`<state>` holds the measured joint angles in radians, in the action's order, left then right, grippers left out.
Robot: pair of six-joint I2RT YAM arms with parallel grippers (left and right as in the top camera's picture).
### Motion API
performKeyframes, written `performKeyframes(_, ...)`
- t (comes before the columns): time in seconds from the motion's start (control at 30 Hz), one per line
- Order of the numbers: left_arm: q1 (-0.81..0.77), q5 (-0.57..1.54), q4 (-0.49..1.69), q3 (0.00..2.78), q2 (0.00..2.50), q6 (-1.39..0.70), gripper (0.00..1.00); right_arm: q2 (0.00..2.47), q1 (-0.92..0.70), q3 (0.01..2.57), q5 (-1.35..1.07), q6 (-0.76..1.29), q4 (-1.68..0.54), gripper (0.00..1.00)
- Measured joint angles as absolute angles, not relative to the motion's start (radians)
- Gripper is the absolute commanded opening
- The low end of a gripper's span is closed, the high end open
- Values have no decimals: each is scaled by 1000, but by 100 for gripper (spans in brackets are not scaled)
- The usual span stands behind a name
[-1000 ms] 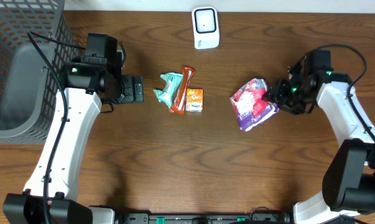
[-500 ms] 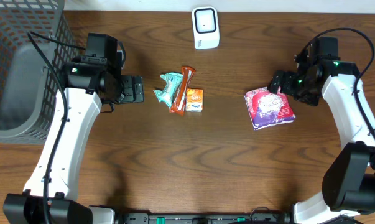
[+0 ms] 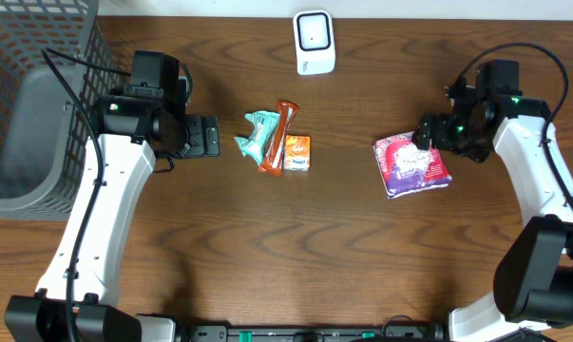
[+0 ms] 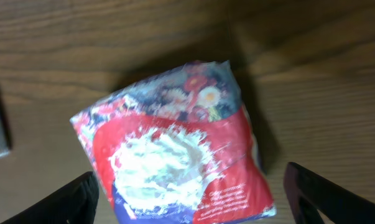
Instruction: Scan the item barcode
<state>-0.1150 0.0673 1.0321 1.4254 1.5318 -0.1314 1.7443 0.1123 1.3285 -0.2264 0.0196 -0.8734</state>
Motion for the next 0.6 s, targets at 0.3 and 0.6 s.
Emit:
performKeyframes(0.3,-115,67,1032,1425,1532,-131,98,1785,141,1245,-360,-64,-793,86)
performKeyframes(0.6,-115,67,1032,1425,1532,-131,98,1877,147,1174,-459,-88,-717,14)
